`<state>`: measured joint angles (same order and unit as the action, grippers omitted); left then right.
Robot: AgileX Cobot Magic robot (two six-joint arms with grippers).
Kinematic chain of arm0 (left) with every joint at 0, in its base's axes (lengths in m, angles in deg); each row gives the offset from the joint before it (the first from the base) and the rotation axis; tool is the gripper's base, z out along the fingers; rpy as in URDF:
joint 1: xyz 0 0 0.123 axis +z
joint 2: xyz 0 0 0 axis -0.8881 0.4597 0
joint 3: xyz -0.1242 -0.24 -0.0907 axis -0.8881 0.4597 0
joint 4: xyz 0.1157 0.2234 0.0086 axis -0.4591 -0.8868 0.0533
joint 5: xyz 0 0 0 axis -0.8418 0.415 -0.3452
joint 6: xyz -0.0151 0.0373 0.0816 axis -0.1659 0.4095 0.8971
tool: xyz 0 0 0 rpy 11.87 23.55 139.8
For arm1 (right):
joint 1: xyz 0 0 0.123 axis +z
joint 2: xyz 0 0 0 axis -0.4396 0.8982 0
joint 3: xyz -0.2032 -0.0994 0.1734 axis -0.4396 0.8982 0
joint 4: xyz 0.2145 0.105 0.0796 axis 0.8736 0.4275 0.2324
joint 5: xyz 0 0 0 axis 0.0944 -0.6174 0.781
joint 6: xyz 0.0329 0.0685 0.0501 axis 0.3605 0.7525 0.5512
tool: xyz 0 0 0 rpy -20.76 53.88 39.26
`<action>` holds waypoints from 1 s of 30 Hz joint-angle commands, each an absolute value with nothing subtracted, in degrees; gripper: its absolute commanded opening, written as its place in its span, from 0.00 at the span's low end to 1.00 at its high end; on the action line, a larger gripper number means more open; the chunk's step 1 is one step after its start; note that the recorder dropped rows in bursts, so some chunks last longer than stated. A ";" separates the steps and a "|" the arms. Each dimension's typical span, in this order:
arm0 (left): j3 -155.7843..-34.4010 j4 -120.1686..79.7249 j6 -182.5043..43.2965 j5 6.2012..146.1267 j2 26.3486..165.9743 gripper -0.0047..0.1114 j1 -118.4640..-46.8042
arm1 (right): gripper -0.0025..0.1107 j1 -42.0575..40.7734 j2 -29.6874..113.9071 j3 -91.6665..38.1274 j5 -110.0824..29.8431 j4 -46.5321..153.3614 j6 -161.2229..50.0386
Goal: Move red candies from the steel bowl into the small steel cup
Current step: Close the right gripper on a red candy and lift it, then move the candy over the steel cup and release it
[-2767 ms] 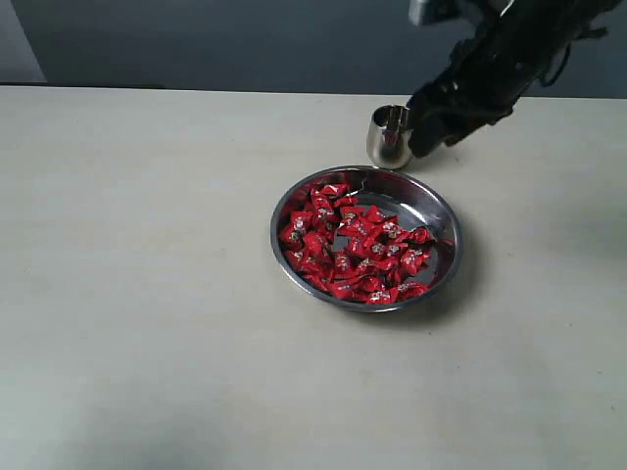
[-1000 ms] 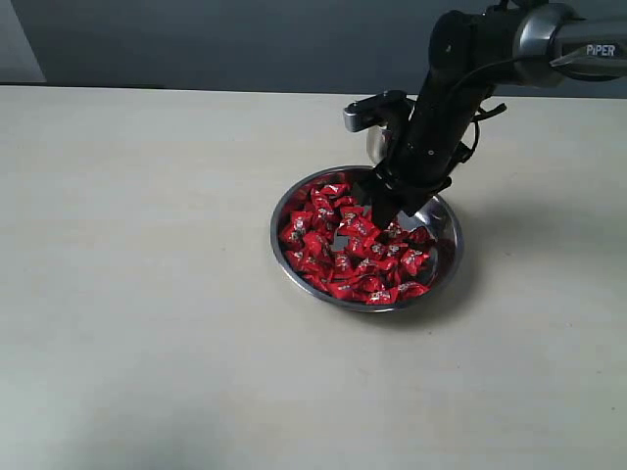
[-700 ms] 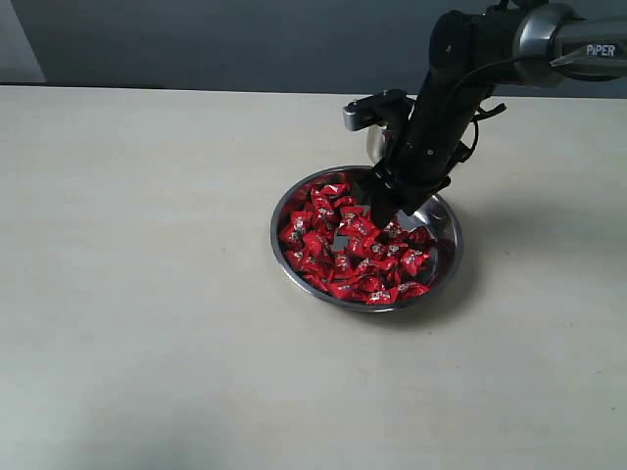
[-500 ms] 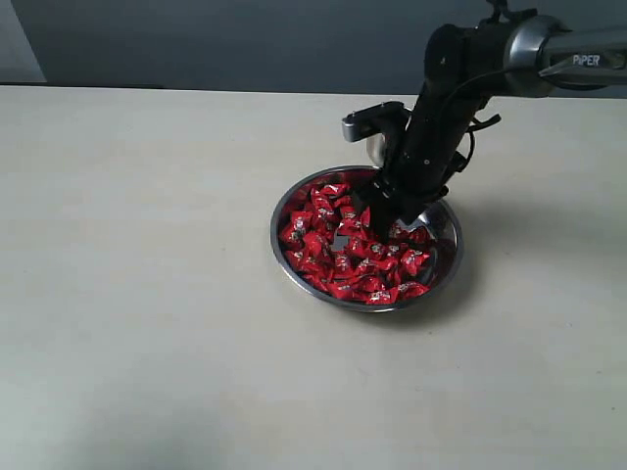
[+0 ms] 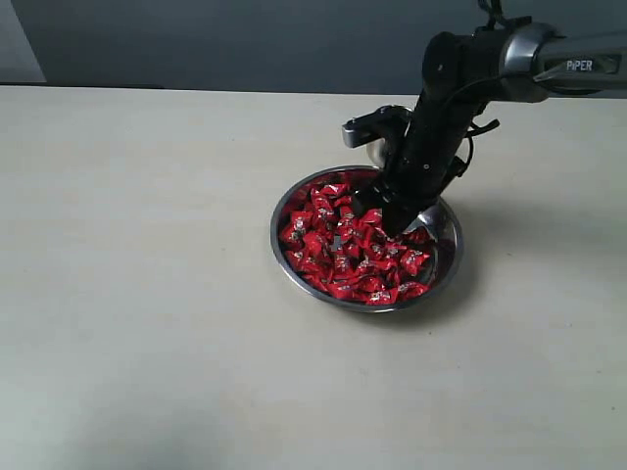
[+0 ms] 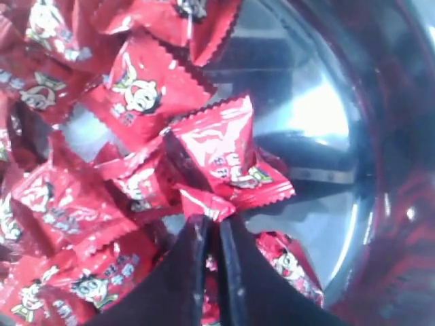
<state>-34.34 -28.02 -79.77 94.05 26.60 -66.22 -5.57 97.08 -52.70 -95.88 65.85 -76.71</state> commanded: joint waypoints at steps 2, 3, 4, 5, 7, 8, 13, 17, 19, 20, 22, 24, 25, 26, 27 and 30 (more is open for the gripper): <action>-34.40 -28.00 -80.08 93.85 26.35 0.04 -66.82 | 0.03 -5.49 94.94 -52.96 -96.68 64.41 -76.94; -34.40 -28.00 -80.08 93.85 26.35 0.04 -66.82 | 0.03 -5.49 93.53 -52.96 -96.68 63.98 -76.94; -34.40 -28.00 -80.08 93.85 26.35 0.04 -66.82 | 0.03 -5.49 92.93 -52.96 -96.68 63.81 -76.94; -34.40 -28.00 -80.08 93.85 26.35 0.04 -66.82 | 0.03 -5.49 91.58 -52.96 -96.68 63.44 -76.94; -34.40 -28.00 -80.08 93.85 26.35 0.04 -66.82 | 0.03 -5.49 89.99 -53.16 -96.52 63.20 -76.94; -34.40 -28.00 -80.08 93.85 26.35 0.04 -66.82 | 0.03 -5.49 88.77 -53.16 -95.77 62.94 -76.94; -34.40 -28.00 -80.08 93.85 26.35 0.04 -66.82 | 0.03 -5.49 84.14 -53.16 -87.50 62.33 -76.94; -34.40 -28.00 -80.08 93.85 26.35 0.04 -66.82 | 0.03 -6.02 83.60 -54.40 -78.94 60.32 -76.66; -34.40 -28.00 -80.08 93.85 26.35 0.04 -66.82 | 0.03 -6.79 84.55 -55.95 -77.71 60.33 -76.66; -34.40 -28.00 -80.08 93.85 26.35 0.04 -66.82 | 0.03 -6.78 84.93 -56.65 -77.38 60.33 -76.66; -34.40 -28.00 -80.08 93.85 26.35 0.04 -66.82 | 0.03 -7.78 86.34 -58.78 -76.99 60.33 -76.66; -34.40 -28.00 -80.08 93.85 26.35 0.04 -66.82 | 0.03 -8.61 87.78 -61.47 -76.99 60.33 -75.69; -34.40 -28.00 -80.08 93.85 26.35 0.04 -66.82 | 0.03 -9.00 88.60 -62.94 -77.50 60.33 -75.21; -34.40 -28.00 -80.08 93.85 26.35 0.04 -66.82 | 0.03 -9.47 89.55 -64.16 -78.10 60.33 -74.62; -34.40 -28.00 -80.08 93.85 26.35 0.04 -66.82 | 0.03 -9.72 90.56 -65.91 -79.15 60.61 -74.38; -34.40 -28.00 -80.08 93.85 26.35 0.04 -66.82 | 0.03 -10.06 93.64 -69.53 -81.31 60.37 -74.38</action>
<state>-34.34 -28.02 -79.77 94.05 26.60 -66.22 -9.42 91.29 -66.55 -79.46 60.88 -74.80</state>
